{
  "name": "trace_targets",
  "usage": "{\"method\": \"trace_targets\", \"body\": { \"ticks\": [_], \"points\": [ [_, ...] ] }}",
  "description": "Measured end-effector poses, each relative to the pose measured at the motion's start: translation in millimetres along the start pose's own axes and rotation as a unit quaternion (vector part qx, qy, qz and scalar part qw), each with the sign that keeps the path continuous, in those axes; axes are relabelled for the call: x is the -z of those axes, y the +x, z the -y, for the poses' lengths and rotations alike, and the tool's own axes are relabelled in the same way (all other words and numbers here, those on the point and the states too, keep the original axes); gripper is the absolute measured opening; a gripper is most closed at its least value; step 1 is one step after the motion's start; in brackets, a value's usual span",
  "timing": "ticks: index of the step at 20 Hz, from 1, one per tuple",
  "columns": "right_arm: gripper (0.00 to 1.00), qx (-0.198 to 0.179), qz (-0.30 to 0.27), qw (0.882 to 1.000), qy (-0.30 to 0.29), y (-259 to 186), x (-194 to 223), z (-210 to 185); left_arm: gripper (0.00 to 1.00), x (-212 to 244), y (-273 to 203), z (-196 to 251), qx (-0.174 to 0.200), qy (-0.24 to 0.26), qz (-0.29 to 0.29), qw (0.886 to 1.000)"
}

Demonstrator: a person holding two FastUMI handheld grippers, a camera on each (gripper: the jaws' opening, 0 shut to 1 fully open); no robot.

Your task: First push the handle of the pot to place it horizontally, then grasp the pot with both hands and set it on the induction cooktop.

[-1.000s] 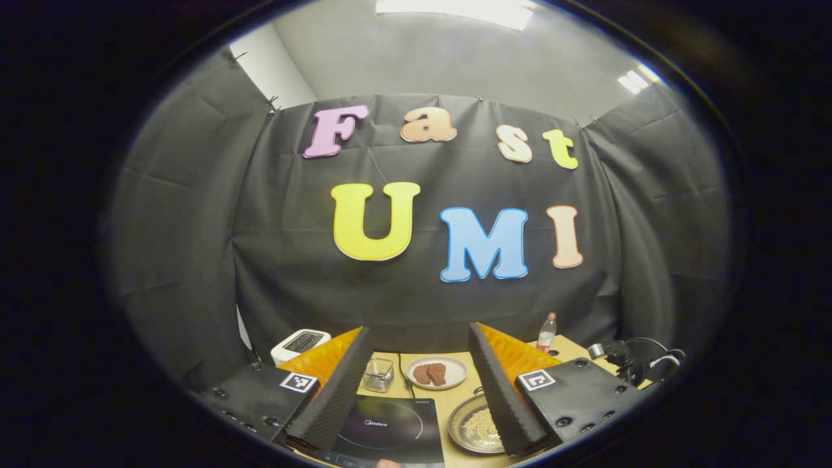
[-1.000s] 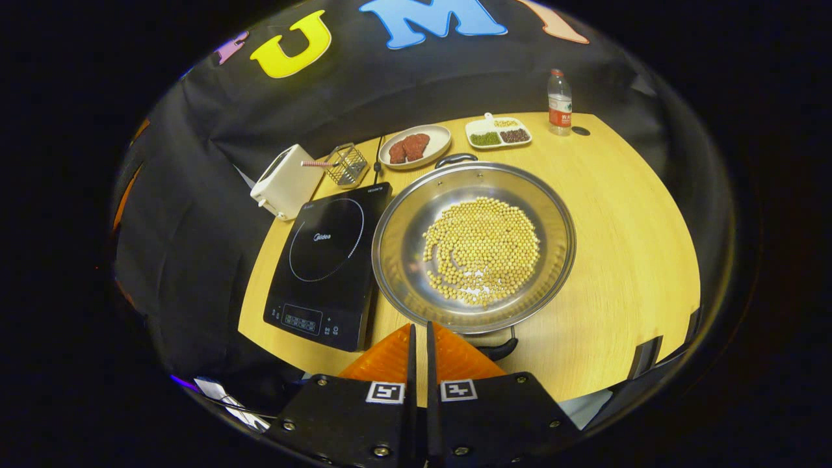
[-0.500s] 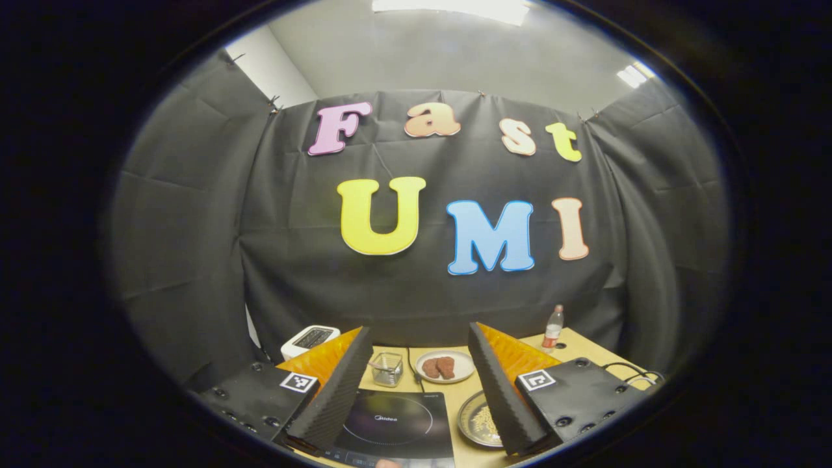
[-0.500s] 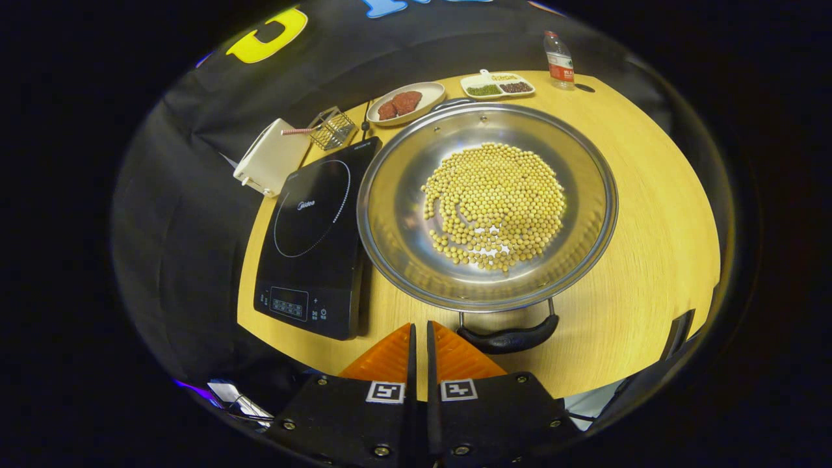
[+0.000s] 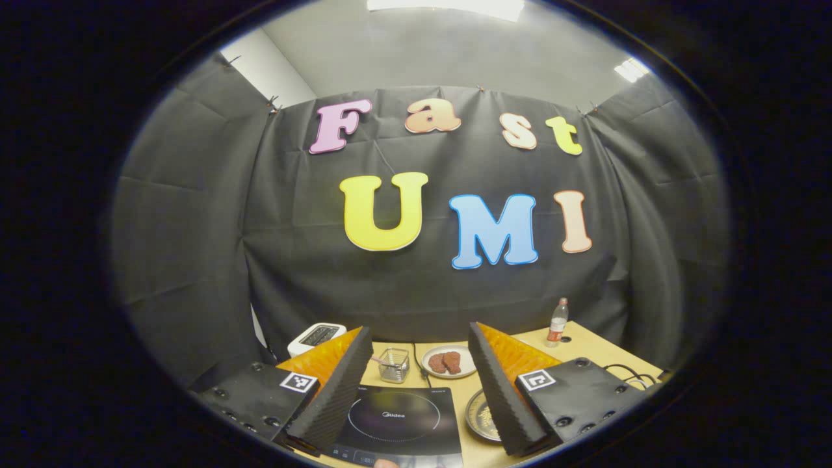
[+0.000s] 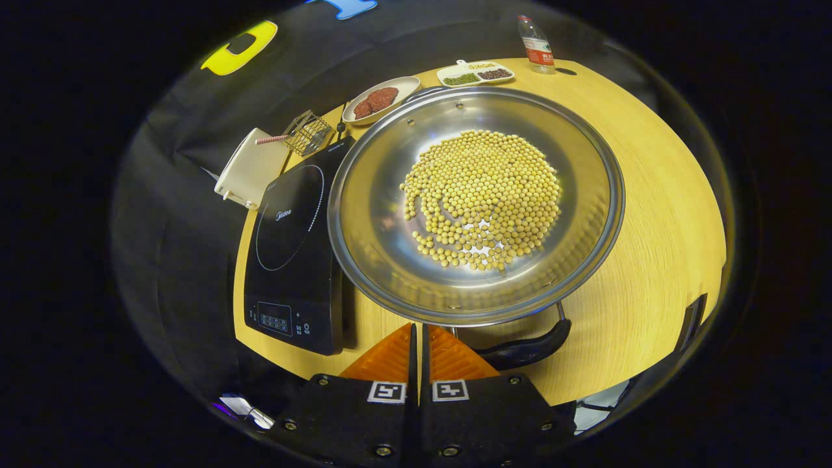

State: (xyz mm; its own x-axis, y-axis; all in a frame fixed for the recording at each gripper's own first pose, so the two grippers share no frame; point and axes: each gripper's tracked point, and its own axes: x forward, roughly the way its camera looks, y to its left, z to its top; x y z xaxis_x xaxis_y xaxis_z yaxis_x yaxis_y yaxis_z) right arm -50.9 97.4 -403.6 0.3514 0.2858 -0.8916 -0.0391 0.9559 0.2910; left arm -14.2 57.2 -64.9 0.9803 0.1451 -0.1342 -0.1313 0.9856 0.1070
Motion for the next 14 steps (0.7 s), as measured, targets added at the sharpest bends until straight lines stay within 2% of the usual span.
{"method": "trace_targets", "body": {
  "ticks": [14],
  "points": [
    [0.0,0.045,0.01,0.999,0.013,-17.7,-7.4,65.5,0.96,-16.2,17.7,42.5,0.027,0.0,0.018,0.999]
  ]
}}
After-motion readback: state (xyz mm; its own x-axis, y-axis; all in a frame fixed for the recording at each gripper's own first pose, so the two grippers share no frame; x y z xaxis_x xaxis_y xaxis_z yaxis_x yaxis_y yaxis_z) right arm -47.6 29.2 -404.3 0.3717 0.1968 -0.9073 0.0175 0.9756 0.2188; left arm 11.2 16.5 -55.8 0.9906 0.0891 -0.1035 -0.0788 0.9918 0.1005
